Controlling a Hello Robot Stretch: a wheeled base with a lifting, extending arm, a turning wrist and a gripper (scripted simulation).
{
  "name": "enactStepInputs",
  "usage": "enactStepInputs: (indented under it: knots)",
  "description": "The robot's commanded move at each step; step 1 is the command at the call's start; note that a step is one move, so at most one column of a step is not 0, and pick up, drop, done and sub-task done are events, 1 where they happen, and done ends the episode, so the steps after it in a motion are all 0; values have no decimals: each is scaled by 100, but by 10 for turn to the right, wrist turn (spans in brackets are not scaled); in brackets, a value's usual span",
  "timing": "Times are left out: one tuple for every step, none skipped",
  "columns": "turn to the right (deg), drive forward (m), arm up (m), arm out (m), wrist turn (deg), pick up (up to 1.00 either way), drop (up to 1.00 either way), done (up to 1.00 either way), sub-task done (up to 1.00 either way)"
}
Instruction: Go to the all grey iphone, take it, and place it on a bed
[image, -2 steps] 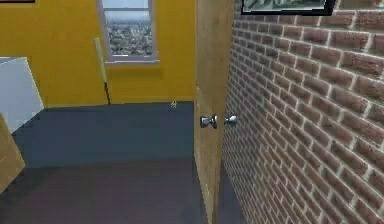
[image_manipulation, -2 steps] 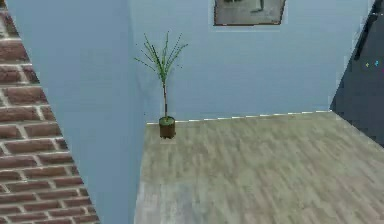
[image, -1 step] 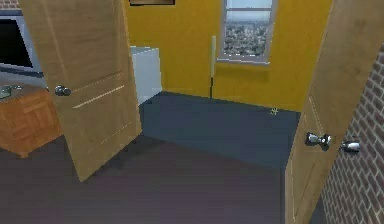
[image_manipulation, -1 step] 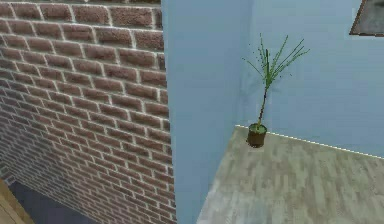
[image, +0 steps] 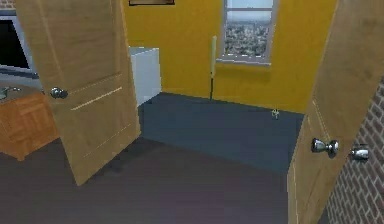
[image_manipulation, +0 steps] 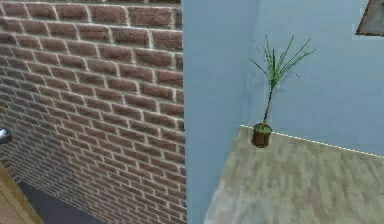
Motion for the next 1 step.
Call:
enactStepInputs:
  knots:
    - [0, 80, 0, 0, 0, 0, 0, 0, 0]
